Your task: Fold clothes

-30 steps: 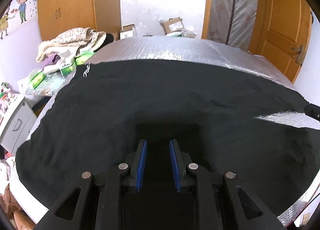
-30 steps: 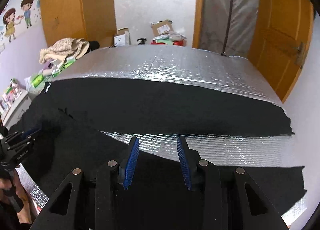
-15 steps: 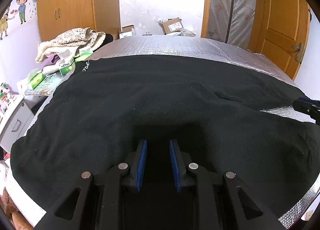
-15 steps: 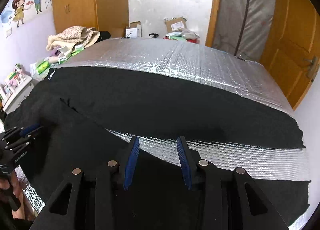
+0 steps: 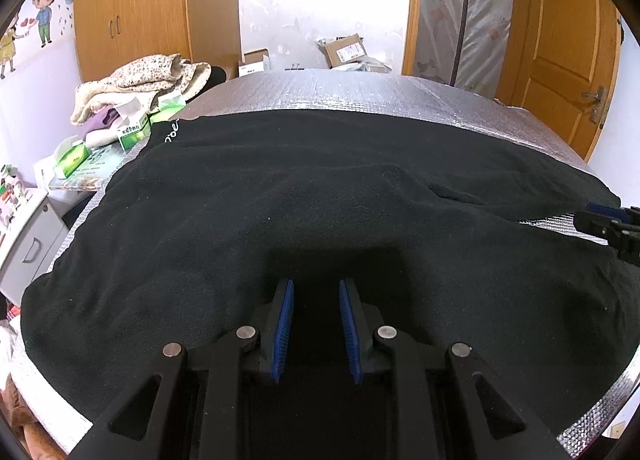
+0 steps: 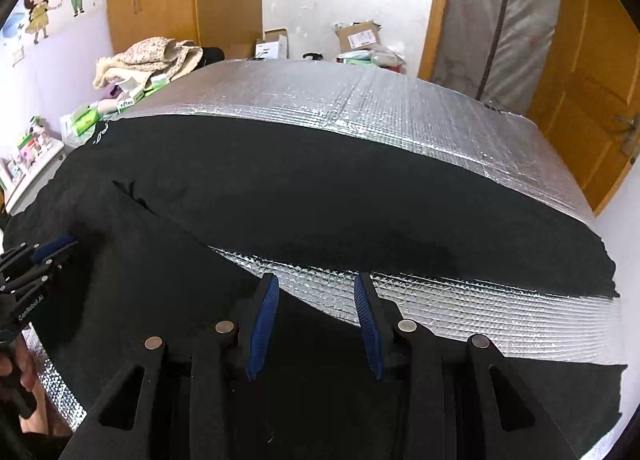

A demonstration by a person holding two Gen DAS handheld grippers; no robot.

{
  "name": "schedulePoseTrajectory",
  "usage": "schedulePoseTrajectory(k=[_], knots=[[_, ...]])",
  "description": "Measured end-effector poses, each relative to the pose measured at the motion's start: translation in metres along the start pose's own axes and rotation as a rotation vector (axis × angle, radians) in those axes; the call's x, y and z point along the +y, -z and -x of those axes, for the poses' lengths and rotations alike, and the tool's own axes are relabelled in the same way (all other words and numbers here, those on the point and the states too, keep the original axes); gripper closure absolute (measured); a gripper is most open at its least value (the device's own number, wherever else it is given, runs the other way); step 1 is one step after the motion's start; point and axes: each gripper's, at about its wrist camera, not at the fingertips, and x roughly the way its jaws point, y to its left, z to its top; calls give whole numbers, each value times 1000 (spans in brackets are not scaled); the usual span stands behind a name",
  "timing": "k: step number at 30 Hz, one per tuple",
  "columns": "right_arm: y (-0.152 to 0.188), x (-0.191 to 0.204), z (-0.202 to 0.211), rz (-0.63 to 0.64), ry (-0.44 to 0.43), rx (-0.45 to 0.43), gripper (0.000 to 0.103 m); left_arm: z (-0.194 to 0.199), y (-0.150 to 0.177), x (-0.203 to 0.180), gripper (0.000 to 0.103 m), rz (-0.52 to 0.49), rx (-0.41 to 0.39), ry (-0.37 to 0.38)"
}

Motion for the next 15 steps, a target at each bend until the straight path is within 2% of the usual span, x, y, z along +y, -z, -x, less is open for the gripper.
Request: schedulePoseTrajectory(k=[2,9,15], knots=[[0,0,0,2,-3,1,62,2,-4,3,79,16,10,5],[-1,1,-1,8,-39,-3,62,17,-14,17,79,55,-54,-24],[-1,14,1,41,-136,-24,62,2,-2,38,79,105,13,-85]])
